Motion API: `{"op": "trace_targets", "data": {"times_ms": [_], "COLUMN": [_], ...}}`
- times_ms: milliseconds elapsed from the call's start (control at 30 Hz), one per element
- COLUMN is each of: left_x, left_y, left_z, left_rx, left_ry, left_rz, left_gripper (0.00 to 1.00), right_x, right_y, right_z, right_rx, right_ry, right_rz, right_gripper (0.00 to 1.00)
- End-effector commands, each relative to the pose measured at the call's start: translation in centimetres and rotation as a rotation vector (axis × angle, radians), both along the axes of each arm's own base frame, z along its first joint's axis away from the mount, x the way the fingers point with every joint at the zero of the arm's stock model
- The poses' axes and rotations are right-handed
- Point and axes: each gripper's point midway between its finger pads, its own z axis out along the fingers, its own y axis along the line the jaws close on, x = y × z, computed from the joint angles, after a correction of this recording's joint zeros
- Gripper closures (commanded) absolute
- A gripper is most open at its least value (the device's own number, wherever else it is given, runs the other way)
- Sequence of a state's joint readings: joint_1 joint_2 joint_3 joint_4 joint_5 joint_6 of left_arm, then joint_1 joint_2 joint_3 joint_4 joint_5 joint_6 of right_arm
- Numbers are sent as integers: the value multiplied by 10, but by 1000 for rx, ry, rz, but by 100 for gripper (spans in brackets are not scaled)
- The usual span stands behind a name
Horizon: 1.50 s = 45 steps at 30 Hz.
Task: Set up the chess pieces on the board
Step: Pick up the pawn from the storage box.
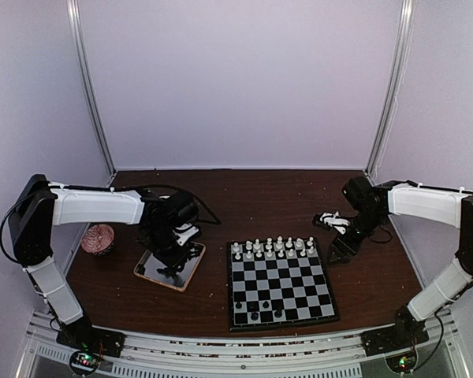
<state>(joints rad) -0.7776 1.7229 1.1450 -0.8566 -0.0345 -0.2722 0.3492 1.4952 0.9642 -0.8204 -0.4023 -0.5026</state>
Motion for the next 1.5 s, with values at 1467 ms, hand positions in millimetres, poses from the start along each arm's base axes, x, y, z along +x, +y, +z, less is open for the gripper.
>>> {"op": "trace_targets", "data": {"times_ms": [1467], "left_x": [-5], "left_y": [3], "left_z": [-2], "left_rx": [38], "left_ry": [23], "left_rz": [-29], "left_gripper": [97], "right_x": [1], "right_y": [2], "right_z": [2], "right_rx": [-7], "right_ry": [0], "right_rz": [19], "right_gripper": [24]}}
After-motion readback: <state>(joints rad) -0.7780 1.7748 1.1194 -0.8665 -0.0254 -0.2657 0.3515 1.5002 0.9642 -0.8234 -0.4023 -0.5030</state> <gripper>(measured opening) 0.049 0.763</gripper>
